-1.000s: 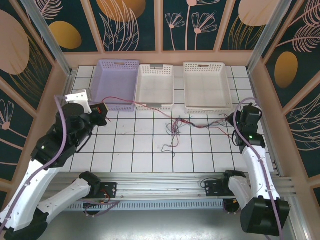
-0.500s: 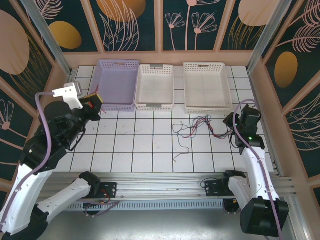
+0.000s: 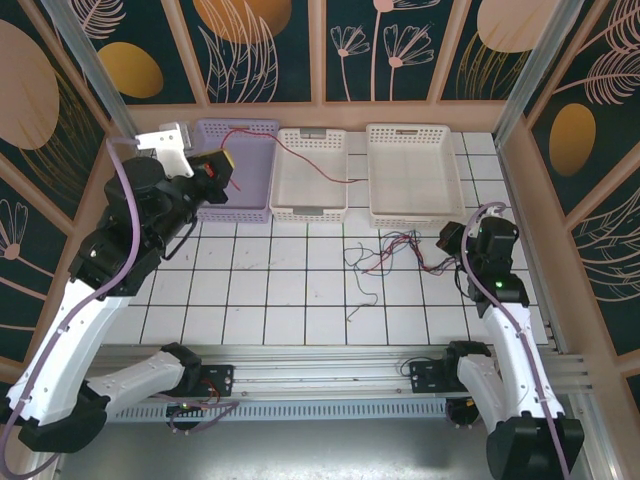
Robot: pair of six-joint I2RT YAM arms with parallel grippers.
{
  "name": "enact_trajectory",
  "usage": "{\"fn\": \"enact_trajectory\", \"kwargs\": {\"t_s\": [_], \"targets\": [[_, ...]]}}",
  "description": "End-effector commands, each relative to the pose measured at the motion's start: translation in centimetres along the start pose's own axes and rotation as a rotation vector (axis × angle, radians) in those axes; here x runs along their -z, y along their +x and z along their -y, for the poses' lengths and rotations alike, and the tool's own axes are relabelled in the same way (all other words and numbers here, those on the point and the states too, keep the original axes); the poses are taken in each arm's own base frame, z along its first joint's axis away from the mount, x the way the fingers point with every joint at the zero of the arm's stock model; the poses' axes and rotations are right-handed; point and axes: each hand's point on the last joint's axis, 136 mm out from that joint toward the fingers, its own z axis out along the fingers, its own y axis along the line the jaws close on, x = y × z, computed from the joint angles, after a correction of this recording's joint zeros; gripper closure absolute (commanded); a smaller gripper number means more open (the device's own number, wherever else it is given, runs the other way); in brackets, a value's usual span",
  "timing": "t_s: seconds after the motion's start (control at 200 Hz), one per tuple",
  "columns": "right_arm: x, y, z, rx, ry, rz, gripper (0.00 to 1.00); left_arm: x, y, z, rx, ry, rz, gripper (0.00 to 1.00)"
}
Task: Untangle the cables
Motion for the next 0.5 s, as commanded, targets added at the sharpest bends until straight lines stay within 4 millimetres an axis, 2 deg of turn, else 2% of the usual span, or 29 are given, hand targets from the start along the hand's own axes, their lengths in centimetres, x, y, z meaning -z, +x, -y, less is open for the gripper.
{"fn": "enact_trajectory", "kwargs": {"t_s": [0.0, 0.285, 0.495], "targets": [[0.5, -0.9, -1.7, 0.050, -0.049, 0.035, 1.00, 0.0, -3.3, 1.3, -0.053, 0.025, 0.108, 1.00], [1.1, -0.5, -4.8, 0.093, -0.108, 0.025, 1.00, -2.8, -5.3, 0.7, -0.187, -0.069, 0.179, 1.00], [1.4, 0.7, -8.0, 0.138, -0.167, 0.006, 1.00, -3.7, -6.7, -0.5, -0.288, -0.152, 0.253, 1.00]]}}
